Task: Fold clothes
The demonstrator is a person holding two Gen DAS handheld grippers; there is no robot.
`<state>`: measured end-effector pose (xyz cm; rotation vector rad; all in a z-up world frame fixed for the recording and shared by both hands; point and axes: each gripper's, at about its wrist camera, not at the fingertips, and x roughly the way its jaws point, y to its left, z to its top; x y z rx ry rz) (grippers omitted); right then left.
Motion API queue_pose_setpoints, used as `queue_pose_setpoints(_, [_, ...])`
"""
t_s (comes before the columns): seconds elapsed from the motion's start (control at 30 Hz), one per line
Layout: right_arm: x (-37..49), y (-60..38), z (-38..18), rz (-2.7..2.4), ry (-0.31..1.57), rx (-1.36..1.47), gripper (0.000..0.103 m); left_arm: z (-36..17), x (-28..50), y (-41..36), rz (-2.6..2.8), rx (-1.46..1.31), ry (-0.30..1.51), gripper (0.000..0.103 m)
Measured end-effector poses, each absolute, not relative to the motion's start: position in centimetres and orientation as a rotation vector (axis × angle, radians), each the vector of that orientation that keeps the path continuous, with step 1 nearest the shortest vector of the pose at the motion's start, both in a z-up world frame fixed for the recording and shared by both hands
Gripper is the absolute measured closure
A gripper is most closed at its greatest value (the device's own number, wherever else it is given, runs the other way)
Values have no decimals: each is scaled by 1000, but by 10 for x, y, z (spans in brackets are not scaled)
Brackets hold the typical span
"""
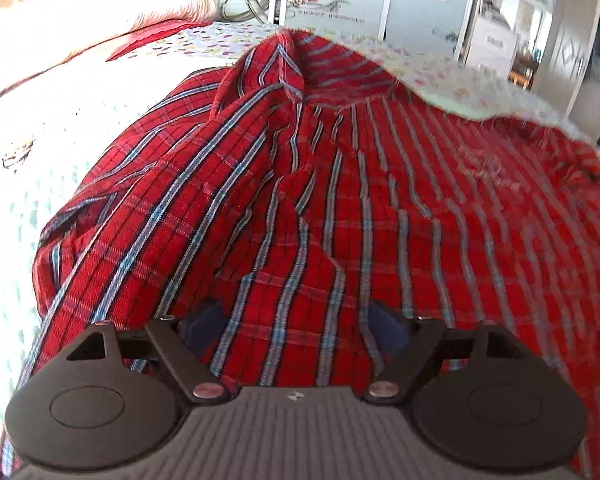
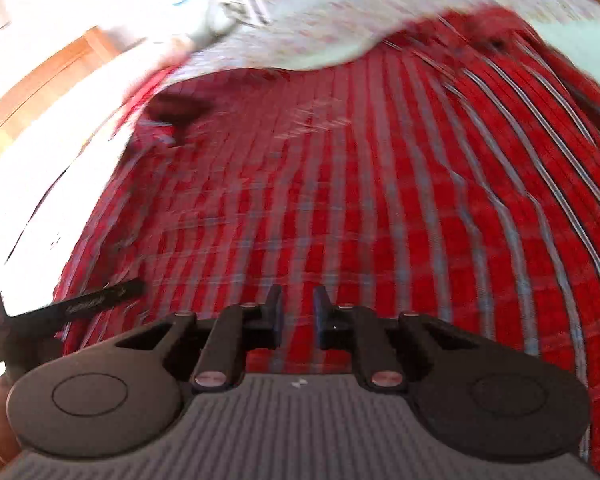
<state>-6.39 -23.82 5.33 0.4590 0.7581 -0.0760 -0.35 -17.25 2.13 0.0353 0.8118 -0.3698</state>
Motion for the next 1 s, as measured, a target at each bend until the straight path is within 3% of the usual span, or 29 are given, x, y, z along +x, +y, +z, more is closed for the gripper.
queue_pose_setpoints(0.07, [-59, -233, 39, -44, 811, 478, 60, 21, -5, -170, -370, -4, 825, 20])
queue_pose_setpoints(0.13, [-50, -231, 24, -43, 897, 525, 65, 29, -8, -161, -372, -59, 825, 21])
queue_pose_setpoints(0.43, [-36, -186, 59, 75, 822, 403, 60, 78, -10, -79, -238, -243, 704, 20])
queue_pose_setpoints(0.53, [-22, -179, 35, 17, 944, 407, 59, 70, 24, -53, -129, -300, 761, 20])
queue_pose_setpoints(0.77, [-12, -157, 27, 35, 763, 334, 56, 27, 109, -33, -190, -447, 942, 21])
queue_pose_setpoints(0.83, [-6, -147, 15, 28, 698, 270, 54, 27, 117, -35, -231, -449, 931, 47])
queue_pose_setpoints(0.87, [-9, -140, 10, 33, 652, 228, 49, 29, 123, -38, -255, -433, 945, 95])
queue_pose_setpoints(1.0, [-12, -126, 2, 33, 602, 146, 43, 58, 143, -46, -290, -262, 888, 96])
